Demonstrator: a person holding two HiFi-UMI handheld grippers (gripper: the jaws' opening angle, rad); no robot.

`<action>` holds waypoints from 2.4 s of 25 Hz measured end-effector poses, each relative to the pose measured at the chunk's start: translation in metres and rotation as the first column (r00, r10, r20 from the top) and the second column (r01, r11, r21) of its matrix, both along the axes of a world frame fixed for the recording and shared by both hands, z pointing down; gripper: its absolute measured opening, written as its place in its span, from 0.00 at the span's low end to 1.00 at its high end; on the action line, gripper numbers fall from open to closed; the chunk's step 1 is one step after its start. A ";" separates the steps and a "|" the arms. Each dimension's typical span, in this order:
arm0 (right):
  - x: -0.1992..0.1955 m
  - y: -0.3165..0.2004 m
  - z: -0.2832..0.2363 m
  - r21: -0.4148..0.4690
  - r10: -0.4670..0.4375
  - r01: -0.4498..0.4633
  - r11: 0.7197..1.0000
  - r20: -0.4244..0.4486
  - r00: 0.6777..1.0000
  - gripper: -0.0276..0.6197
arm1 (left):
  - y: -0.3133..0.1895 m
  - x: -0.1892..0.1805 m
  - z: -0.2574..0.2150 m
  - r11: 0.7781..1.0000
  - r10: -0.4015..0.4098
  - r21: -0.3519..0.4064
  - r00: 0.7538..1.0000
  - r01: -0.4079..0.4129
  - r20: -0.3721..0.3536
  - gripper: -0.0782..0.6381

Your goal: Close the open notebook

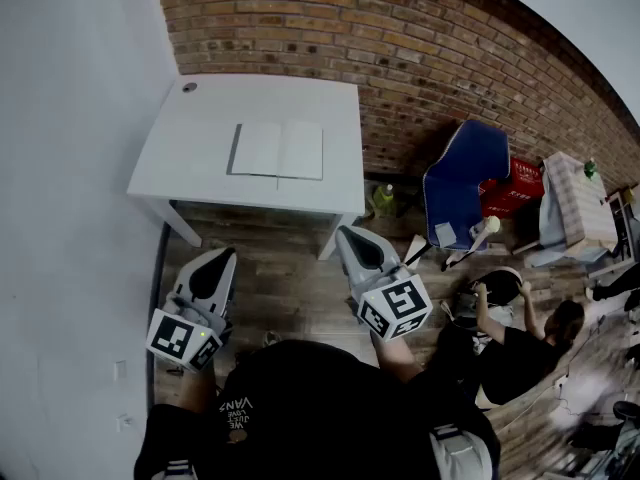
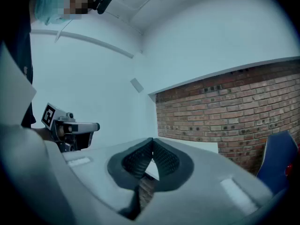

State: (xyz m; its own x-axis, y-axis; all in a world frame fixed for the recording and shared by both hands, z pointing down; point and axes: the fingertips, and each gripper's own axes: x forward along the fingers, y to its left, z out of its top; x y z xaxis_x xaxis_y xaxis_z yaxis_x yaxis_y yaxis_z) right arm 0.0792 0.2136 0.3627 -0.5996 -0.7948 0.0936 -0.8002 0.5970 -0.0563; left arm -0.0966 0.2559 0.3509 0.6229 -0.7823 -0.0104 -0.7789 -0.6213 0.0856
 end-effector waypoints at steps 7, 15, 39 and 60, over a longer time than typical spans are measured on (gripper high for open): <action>-0.022 -0.014 -0.003 0.013 0.041 -0.041 0.999 0.009 0.999 0.04 | -0.016 -0.028 0.002 1.000 0.027 -0.008 1.000 -0.026 0.010 0.12; -0.038 -0.026 0.012 -0.014 0.104 -0.104 0.994 -0.011 0.994 0.04 | -0.037 -0.051 0.022 0.996 0.071 -0.049 0.997 -0.070 0.009 0.12; -0.007 -0.171 0.029 -0.037 0.000 -0.001 0.999 -0.041 0.999 0.04 | -0.151 -0.026 0.047 0.992 -0.087 -0.087 0.996 0.087 0.003 0.12; 0.018 -0.270 0.068 -0.090 -0.094 0.088 0.992 -0.066 0.993 0.04 | -0.234 0.002 0.068 0.964 -0.222 -0.144 0.975 0.222 0.023 0.12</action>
